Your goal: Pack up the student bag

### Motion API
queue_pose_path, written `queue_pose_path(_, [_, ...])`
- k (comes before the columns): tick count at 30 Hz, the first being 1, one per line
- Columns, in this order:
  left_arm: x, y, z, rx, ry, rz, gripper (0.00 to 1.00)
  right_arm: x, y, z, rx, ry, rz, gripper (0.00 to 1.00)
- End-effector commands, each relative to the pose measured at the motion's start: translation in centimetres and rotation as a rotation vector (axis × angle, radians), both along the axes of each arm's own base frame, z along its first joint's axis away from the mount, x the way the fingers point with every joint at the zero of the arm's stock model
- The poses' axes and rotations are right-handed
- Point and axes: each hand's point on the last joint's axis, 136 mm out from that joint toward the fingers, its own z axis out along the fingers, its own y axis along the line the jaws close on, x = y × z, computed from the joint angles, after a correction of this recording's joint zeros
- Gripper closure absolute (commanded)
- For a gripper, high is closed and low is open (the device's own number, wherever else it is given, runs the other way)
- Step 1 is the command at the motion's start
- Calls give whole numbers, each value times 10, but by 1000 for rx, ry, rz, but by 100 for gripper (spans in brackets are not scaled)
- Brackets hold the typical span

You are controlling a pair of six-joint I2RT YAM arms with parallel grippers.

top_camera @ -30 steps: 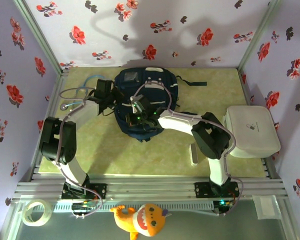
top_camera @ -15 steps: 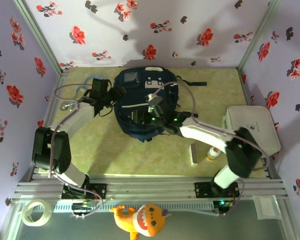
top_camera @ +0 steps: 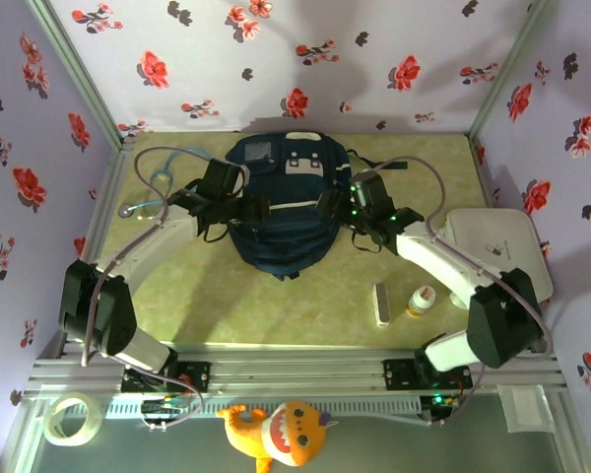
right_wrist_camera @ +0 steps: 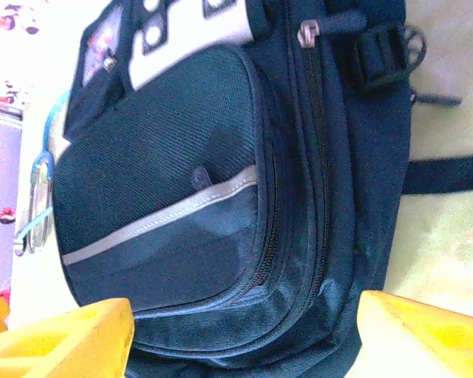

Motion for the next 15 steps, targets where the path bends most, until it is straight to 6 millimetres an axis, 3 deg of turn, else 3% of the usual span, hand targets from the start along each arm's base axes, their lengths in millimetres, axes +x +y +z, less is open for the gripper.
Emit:
queue_pose_path(1, [-19,4,-9,75,28,-41,35,7,14,-4,55,74,0,28])
queue_pose_path(8, [-30,0,-37,120,104,3,54,27,24,-19,21,99,16,41])
queue_pose_path(15, [-32,3,-60,162,190,53,58,34,29,-27,16,115,30,45])
